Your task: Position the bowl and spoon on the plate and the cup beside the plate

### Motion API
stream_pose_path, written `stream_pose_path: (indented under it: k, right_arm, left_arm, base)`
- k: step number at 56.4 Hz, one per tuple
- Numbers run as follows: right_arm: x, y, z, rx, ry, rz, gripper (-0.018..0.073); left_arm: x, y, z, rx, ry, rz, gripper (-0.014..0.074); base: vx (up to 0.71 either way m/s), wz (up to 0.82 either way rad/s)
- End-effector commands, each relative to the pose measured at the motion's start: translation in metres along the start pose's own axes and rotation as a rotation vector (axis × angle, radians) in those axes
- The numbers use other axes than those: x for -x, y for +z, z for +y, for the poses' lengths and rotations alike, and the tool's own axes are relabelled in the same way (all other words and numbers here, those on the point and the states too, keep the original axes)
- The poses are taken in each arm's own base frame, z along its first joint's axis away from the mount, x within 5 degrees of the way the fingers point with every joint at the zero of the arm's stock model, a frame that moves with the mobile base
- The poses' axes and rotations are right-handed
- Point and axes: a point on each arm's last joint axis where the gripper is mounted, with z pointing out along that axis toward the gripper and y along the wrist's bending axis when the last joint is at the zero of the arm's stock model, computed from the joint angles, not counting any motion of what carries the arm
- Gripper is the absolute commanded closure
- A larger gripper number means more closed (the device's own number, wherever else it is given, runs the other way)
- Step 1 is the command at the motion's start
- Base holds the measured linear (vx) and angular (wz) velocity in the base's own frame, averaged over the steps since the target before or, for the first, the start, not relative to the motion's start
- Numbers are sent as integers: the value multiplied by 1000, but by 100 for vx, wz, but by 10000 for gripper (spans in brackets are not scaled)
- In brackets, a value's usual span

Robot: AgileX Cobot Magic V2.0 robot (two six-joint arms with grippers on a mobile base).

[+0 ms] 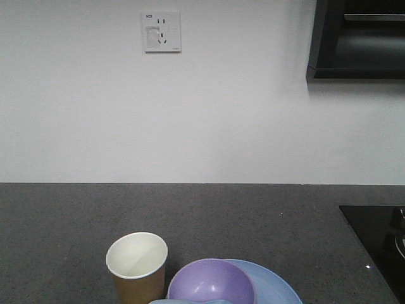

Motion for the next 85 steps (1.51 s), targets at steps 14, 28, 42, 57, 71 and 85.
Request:
stream_pose_path:
  k: [14,28,42,57,71,85]
  right_arm:
    - [16,-3,0,-4,-9,-109,568]
    - [16,-3,0,-4,-9,-109,568]
    - [16,-3,0,-4,-9,-109,568]
    - [16,-3,0,-4,-9,-109,568]
    - [16,-3,0,-1,-4,-107,568]
    - [16,-3,0,-1,-4,-108,568]
  left_arm:
    - [16,-9,-1,-9,-15,-147,599]
    - [16,-9,-1,-9,-15,-147,599]
    - [2,-13,8,96,72,-300,599]
    - [-87,-16,25,406,-43,-545,599]
    - [-109,-15,26,488,-6,-481,599]
    - [-109,-15,26,488,-6,-481,599]
  base:
    - [0,0]
    - [0,0]
    - [0,0]
    - [0,0]
    - [0,0]
    - [0,0]
